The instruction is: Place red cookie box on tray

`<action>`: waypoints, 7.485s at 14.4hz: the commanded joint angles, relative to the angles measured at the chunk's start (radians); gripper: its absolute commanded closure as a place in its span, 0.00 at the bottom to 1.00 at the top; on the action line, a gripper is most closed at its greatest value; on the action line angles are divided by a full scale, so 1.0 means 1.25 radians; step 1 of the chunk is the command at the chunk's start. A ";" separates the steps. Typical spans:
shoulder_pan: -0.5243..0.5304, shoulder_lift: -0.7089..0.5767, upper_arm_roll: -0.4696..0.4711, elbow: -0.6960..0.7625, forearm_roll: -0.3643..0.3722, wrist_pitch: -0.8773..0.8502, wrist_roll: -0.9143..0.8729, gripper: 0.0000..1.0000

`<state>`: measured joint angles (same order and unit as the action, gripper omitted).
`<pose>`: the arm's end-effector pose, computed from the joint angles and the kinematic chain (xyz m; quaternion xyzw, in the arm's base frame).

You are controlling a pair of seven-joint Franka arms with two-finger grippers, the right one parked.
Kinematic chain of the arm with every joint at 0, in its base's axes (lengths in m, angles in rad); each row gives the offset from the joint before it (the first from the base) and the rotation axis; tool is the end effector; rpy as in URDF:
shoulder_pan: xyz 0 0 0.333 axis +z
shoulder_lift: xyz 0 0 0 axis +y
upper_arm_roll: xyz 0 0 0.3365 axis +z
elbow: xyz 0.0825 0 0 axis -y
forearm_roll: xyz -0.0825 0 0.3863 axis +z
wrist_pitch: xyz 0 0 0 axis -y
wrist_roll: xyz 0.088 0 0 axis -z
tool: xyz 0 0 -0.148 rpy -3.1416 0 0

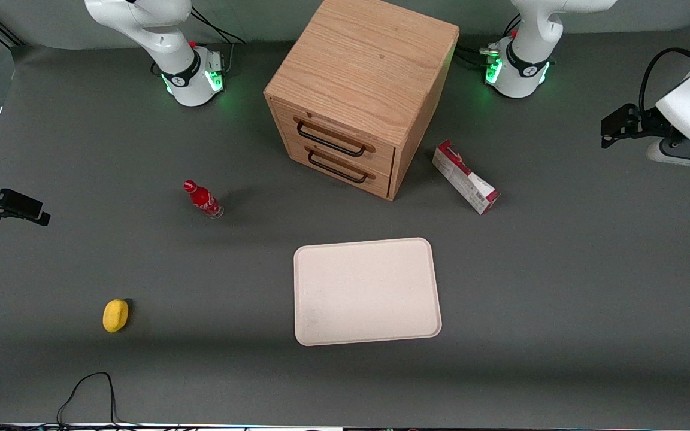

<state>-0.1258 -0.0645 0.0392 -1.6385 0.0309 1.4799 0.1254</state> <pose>0.5194 -0.0396 0.5998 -0.9932 0.1051 0.0473 0.0133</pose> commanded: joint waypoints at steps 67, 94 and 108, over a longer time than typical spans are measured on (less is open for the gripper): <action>-0.151 0.524 -0.195 0.449 0.021 0.085 -0.482 1.00; -0.227 0.597 -0.088 0.253 0.028 0.457 -0.596 0.00; 0.059 -0.067 -0.094 -0.182 -0.004 0.127 -0.220 0.00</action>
<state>-0.0986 -0.0045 -0.0675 -1.7120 0.0421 1.6159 -0.2358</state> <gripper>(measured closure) 0.000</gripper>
